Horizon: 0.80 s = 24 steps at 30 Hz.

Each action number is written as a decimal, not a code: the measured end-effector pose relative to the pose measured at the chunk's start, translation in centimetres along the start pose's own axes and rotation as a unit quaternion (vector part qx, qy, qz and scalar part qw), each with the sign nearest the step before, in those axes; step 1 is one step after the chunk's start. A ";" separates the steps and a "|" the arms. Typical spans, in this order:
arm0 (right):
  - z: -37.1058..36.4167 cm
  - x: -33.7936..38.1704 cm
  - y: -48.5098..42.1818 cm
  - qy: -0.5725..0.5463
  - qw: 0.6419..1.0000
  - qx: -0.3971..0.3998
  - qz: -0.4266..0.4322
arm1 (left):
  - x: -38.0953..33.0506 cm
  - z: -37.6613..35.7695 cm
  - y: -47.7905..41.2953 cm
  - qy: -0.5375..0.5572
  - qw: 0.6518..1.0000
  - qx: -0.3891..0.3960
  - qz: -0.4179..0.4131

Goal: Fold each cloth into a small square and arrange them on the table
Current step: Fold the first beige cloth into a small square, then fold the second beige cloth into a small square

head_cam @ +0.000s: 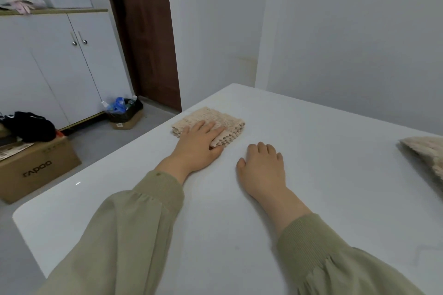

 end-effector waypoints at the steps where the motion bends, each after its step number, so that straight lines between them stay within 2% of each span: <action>1: -0.2 -0.1 -0.4 0.002 1.000 0.002 -0.001 | 0.3 0.1 -0.4 -0.001 1.000 0.000 -0.003; 7: -0.5 -0.1 -0.5 0.007 1.000 -0.020 0.006 | 0.5 0.0 -1.0 -0.028 1.000 -0.004 -0.002; 13: -0.3 -0.7 0.3 -0.009 1.000 0.024 -0.009 | -1.1 -0.4 1.0 -0.015 1.000 -0.001 0.002; 19: 1.1 -3.8 5.1 -0.035 0.999 0.007 -0.042 | -6.6 -1.0 4.3 0.027 0.998 -0.027 -0.054; 24: 1.8 -8.6 10.5 -0.022 0.996 -0.018 -0.088 | -12.4 -2.2 6.8 0.054 0.995 -0.005 -0.080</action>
Point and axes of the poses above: each hand's wrist, its own y-axis away from the middle knuckle, its own z-axis out of the back of the hand, x = y × z, the point moved 4 cm from there along -y, towards the middle knuckle, and after that the axes turned 15 degrees about x, right-handed, at the moved point
